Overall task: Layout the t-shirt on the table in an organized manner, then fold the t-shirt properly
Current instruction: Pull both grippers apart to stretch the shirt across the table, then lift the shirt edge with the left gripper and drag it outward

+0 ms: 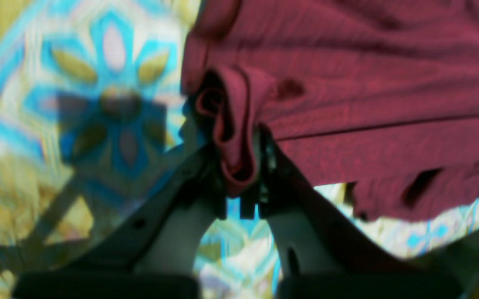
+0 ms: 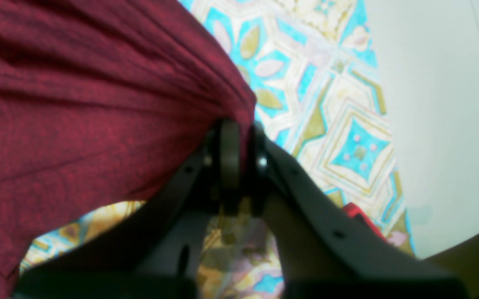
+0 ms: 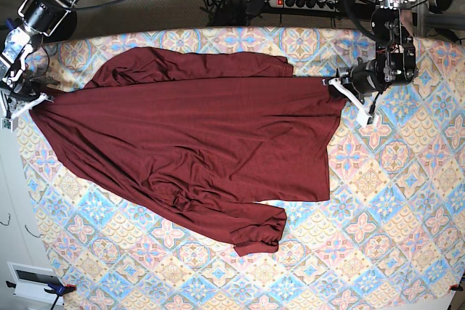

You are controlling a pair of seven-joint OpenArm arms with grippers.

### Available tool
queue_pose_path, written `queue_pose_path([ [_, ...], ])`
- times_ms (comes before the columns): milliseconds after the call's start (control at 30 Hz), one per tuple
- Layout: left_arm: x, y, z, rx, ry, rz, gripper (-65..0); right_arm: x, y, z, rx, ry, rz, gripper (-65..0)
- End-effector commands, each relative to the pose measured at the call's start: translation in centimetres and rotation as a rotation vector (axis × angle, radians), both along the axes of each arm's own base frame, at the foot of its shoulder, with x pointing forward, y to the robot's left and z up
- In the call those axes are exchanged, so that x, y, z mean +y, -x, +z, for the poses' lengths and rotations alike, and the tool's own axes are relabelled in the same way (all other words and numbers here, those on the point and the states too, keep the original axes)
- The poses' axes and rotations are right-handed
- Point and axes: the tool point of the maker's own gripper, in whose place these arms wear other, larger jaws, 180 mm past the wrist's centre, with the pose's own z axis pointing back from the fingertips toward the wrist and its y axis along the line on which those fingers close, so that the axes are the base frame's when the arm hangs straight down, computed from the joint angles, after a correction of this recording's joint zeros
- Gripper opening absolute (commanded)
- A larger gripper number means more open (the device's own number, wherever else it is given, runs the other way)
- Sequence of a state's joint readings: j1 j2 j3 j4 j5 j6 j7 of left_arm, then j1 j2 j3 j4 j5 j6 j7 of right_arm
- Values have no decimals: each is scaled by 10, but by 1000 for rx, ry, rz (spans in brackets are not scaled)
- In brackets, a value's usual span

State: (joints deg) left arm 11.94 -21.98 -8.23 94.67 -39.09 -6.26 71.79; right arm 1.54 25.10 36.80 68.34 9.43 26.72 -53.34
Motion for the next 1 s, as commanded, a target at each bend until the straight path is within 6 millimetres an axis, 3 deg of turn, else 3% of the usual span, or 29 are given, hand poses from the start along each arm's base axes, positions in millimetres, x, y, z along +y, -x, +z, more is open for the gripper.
queue_pose_path([
  [0,11,-4,8,-13,-28,-8,-601,-16,-9,21,-44,49,-6,-650],
  [67,9,-2,9,-3,-8,-11,-562,-15,-9,20,-43,48,-3,-650],
  [233,35,9,17,-5,50,86,-494,-15,-9,20,-44,48,-3,-650],
  [333,43,14,22,0,67,97,-383,-14,-9,20,-44,48,-2,-650],
  [433,35,28,20,39,124,95,-258,-14,-9,20,-44,48,-2,-650],
  [500,23,37,23,57,176,78,-212,-14,-9,20,-44,48,-2,-650],
  [733,-15,61,39,47,276,36,-203,-14,-9,20,-44,48,-2,-650],
  [967,-49,70,29,68,383,89,-203,-14,-10,20,-45,48,-1,-650],
])
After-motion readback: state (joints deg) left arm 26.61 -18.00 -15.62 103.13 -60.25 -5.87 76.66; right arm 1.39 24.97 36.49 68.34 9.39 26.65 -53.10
